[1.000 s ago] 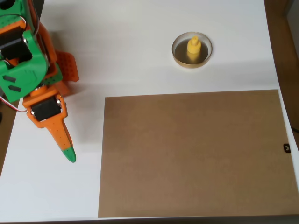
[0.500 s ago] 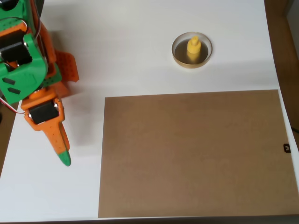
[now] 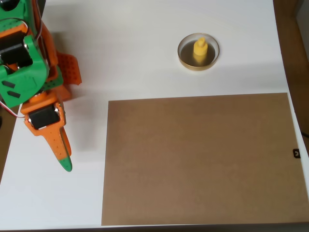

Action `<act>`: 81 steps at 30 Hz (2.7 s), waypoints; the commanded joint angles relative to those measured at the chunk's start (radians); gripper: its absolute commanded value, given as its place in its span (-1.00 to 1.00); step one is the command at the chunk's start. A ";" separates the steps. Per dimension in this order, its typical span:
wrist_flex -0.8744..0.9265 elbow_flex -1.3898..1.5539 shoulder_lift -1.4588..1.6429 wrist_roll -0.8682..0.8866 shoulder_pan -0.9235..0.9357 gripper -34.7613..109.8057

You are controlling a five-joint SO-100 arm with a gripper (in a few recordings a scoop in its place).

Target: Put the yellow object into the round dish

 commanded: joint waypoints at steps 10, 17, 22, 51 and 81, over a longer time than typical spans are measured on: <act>0.008 -0.009 0.015 -0.006 0.020 -0.33; 0.008 -0.009 0.015 -0.006 0.020 -0.40; 0.008 -0.009 0.015 -0.006 0.020 -0.42; 0.008 -0.009 0.015 -0.006 0.020 -0.45; 0.008 -0.009 0.015 -0.006 0.020 -0.47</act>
